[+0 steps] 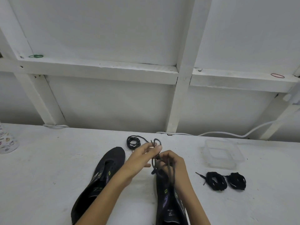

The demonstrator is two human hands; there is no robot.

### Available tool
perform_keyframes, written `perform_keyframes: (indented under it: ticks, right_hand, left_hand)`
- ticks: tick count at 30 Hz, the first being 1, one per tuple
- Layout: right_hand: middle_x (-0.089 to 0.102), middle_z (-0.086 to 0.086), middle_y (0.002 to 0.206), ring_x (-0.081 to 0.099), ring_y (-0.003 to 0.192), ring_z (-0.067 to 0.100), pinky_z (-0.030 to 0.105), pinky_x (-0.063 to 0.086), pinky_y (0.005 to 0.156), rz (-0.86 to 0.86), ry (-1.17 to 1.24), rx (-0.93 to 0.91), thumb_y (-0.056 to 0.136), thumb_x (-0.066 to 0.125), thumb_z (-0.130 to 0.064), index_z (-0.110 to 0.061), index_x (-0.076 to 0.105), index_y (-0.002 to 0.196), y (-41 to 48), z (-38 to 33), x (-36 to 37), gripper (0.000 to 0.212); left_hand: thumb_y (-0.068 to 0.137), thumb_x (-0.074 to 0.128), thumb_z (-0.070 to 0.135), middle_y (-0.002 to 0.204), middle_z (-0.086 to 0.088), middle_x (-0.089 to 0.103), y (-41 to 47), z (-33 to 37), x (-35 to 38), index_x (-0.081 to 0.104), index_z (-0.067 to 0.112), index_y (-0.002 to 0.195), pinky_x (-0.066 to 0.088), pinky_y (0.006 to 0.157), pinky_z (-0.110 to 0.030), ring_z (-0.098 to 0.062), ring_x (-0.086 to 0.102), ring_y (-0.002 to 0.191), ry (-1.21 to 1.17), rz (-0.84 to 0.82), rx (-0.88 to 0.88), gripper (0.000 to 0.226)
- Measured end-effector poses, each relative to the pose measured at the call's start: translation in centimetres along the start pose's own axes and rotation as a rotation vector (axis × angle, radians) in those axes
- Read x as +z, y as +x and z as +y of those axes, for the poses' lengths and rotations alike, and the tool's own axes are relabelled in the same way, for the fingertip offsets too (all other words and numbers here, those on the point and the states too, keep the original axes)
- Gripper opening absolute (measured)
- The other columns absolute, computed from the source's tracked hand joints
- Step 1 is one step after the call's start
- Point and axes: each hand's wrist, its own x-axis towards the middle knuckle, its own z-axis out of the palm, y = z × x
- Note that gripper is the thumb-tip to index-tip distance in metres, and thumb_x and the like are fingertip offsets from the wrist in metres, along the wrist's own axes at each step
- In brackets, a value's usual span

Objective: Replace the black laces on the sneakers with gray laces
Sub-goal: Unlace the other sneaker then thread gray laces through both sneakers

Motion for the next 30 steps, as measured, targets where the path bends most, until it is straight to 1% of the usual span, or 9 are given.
perform_keyframes:
  ticks: [4,7,10,12,14,16,22,28,30]
  right_hand:
    - [0.072,0.012,0.075,0.071,0.069,0.034,0.045,0.06,0.062,-0.023,-0.014,0.018,0.082,0.068,0.003,-0.016,0.069,0.084,-0.3,-0.5,-0.3,0.019]
    - [0.074,0.007,0.079,0.071,0.072,0.021,0.031,0.058,0.063,-0.054,0.005,0.049,0.085,0.065,0.005,-0.01,0.071,0.089,-0.3,-0.8,-1.1,0.017]
    - [0.074,0.007,0.082,0.071,0.076,0.023,0.036,0.059,0.073,-0.074,0.048,0.122,0.089,0.066,-0.005,-0.015,0.076,0.091,-0.1,-1.4,-1.9,0.014]
    - [0.075,0.009,0.085,0.071,0.079,0.023,0.035,0.057,0.078,-0.072,0.057,0.182,0.09,0.066,-0.01,-0.015,0.076,0.094,0.1,-1.7,-2.8,0.013]
    - [0.074,0.014,0.091,0.069,0.08,0.026,0.036,0.055,0.081,-0.103,0.047,0.187,0.093,0.061,-0.008,-0.011,0.074,0.101,0.1,-1.9,-4.1,0.016]
    - [0.074,0.013,0.096,0.069,0.081,0.027,0.039,0.055,0.082,-0.119,0.026,0.187,0.096,0.054,-0.007,-0.01,0.073,0.106,-0.1,-2.0,-5.4,0.022]
    - [0.069,0.022,0.092,0.063,0.069,0.026,0.03,0.054,0.068,-0.149,0.009,0.229,0.099,0.053,-0.013,-0.007,0.073,0.107,-1.0,-1.7,-8.0,0.022]
    - [0.055,0.012,0.078,0.05,0.067,0.024,0.033,0.046,0.069,-0.129,0.127,0.183,0.087,0.059,-0.015,-0.009,0.073,0.098,-2.2,-1.3,-9.2,0.019]
    - [0.051,0.012,0.078,0.047,0.066,0.023,0.033,0.044,0.068,-0.126,0.216,0.186,0.074,0.065,-0.027,-0.008,0.07,0.093,-2.7,-1.3,-9.5,0.027]
  left_hand:
    - [0.091,0.065,0.022,0.088,0.006,0.07,0.9,0.1,0.2,0.07,0.016,0.099,0.054,0.081,-0.031,-0.009,0.066,0.086,0.06,0.168,0.101,0.011]
    - [0.091,0.065,0.019,0.079,0.002,0.073,1.0,-0.2,-0.7,0.073,0.01,0.089,0.052,0.07,-0.025,-0.007,0.067,0.073,0.081,0.197,0.121,0.012]
    - [0.088,0.068,0.021,0.079,-0.005,0.074,0.8,-0.7,-2.0,0.074,0.007,0.085,0.049,0.071,-0.024,-0.01,0.066,0.072,0.042,0.288,0.123,0.015]
    - [0.087,0.07,0.019,0.08,-0.01,0.074,0.4,-0.8,-2.8,0.073,0.003,0.086,0.047,0.066,-0.013,-0.009,0.064,0.07,-0.037,0.363,0.128,0.016]
    - [0.087,0.07,0.018,0.073,-0.001,0.073,0.0,-0.7,-3.7,0.073,0.004,0.085,0.046,0.064,-0.007,-0.003,0.063,0.065,-0.127,0.45,0.139,0.014]
    - [0.086,0.071,0.021,0.064,0.01,0.069,-0.3,-0.6,-4.8,0.071,0.01,0.081,0.046,0.068,-0.014,-0.003,0.062,0.064,-0.205,0.556,0.136,0.012]
    - [0.086,0.07,0.032,0.078,0.007,0.064,-1.0,-0.8,-8.0,0.067,0.02,0.079,0.041,0.073,-0.028,-0.011,0.054,0.074,-0.411,0.73,0.142,0.015]
    - [0.089,0.066,0.036,0.086,0.01,0.069,-1.2,-1.4,-8.6,0.068,0.024,0.083,0.04,0.074,-0.028,-0.009,0.052,0.074,-0.521,0.733,0.116,0.014]
    - [0.089,0.066,0.036,0.086,0.009,0.068,-1.2,-1.5,-8.6,0.068,0.023,0.084,0.042,0.073,-0.027,-0.009,0.053,0.075,-0.532,0.716,0.106,0.014]
